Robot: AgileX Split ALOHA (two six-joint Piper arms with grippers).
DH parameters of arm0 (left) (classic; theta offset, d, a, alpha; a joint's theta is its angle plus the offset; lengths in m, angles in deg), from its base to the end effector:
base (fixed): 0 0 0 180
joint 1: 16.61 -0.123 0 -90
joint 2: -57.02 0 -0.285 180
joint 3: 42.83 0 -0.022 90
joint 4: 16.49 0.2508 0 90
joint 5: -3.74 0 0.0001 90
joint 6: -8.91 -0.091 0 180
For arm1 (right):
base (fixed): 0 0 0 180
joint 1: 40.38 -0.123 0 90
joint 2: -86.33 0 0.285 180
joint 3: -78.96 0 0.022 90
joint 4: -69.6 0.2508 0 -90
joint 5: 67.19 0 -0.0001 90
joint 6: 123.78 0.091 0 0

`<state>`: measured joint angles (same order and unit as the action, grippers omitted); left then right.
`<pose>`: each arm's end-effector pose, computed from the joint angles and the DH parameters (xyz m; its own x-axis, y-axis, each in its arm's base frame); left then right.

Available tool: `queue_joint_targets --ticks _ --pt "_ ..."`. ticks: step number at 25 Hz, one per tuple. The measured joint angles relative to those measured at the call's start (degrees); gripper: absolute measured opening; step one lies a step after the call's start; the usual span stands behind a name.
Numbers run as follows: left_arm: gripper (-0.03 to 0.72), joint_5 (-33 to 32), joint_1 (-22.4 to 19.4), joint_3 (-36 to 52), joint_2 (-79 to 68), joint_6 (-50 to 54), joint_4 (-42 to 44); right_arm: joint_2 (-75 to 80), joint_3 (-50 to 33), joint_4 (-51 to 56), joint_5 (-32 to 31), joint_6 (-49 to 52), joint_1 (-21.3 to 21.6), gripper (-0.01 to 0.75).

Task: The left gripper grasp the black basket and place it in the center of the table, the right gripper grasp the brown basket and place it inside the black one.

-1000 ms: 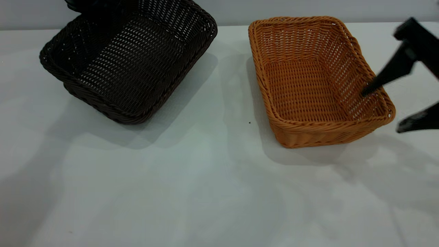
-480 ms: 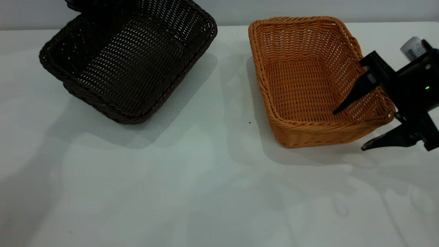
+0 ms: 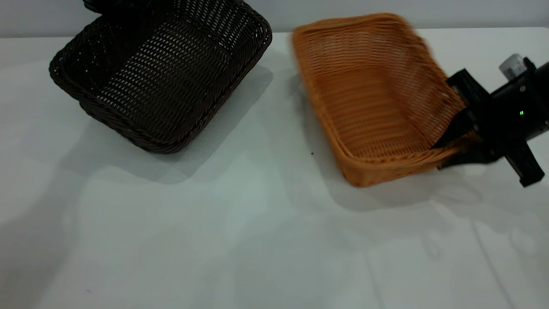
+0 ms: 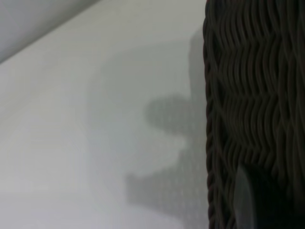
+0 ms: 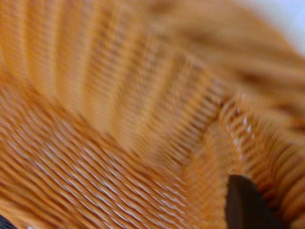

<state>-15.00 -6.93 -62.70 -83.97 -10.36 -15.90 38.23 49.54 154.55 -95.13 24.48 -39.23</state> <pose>0.4990 -0.0848 0.1220 -0.6526 0.4554 -0.6056 0.4118 0.8840 0.2211 0.3145 0.0363 0.0273 -0.6725 0.7157 0.1885 0.6955 0.5240 0.4917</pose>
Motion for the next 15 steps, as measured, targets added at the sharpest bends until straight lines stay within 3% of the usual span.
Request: queue_joint_targets --ticks 5,15 --pt "0.078 0.36 0.00 0.00 0.00 -5.99 -0.23 0.01 4.91 -3.66 -1.72 -4.06 2.25 0.075" --pt "0.078 -2.59 2.45 0.00 0.08 -25.32 -3.94 -2.60 21.54 -12.21 -16.91 -2.24 16.06 0.075"
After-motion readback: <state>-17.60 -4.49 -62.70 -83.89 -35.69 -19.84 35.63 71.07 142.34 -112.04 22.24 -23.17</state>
